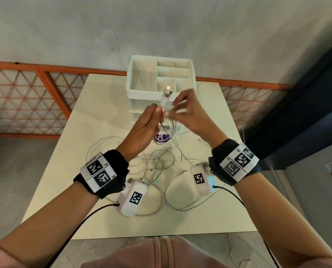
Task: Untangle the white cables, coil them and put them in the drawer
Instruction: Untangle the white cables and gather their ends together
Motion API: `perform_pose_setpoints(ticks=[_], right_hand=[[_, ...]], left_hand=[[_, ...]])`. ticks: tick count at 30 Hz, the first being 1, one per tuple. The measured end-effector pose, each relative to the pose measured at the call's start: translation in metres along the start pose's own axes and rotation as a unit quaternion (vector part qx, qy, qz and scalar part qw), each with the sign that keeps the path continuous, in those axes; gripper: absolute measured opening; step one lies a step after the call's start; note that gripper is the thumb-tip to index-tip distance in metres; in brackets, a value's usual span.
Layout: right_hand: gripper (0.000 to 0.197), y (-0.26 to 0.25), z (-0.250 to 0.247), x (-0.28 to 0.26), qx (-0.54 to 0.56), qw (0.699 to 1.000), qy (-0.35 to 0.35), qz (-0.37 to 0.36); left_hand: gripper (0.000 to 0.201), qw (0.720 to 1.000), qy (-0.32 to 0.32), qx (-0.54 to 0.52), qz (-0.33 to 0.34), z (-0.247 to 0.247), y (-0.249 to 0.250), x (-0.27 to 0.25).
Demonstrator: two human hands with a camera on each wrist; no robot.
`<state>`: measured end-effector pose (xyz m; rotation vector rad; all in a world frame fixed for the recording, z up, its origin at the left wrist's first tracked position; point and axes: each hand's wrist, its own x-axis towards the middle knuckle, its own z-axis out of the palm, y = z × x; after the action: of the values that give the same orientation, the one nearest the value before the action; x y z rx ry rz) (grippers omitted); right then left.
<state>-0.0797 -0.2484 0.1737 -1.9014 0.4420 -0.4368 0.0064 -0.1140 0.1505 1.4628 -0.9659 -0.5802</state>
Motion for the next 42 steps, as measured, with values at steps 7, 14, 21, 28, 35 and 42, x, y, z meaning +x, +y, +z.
perform_pose_setpoints(ticks=[7,14,21,28,35,42], right_hand=[[0.003,0.046,-0.005,-0.016,0.017,0.986,-0.163,0.041],[0.026,0.055,-0.066,-0.028,-0.063,0.990,-0.114,0.053],[0.058,0.065,-0.075,-0.049,-0.082,0.950,-0.231,0.194],[0.041,0.071,-0.075,-0.044,-0.211,0.961,-0.139,0.111],[0.031,0.004,-0.038,-0.021,-0.130,0.976,-0.170,0.028],[0.042,0.047,-0.078,-0.037,-0.198,0.969,-0.126,0.080]], left_hand=[[0.035,0.994,0.090,-0.050,0.030,-0.010,-0.006,0.001],[0.032,0.982,0.129,-0.115,0.077,-0.022,-0.007,0.007],[0.028,0.972,0.179,-0.098,0.119,-0.022,0.003,0.009],[0.025,0.981,0.095,0.141,0.098,-0.022,0.004,0.000],[0.021,0.995,-0.058,0.083,-0.014,0.020,-0.026,-0.003],[0.031,0.987,0.108,0.113,0.033,-0.023,-0.023,0.007]])
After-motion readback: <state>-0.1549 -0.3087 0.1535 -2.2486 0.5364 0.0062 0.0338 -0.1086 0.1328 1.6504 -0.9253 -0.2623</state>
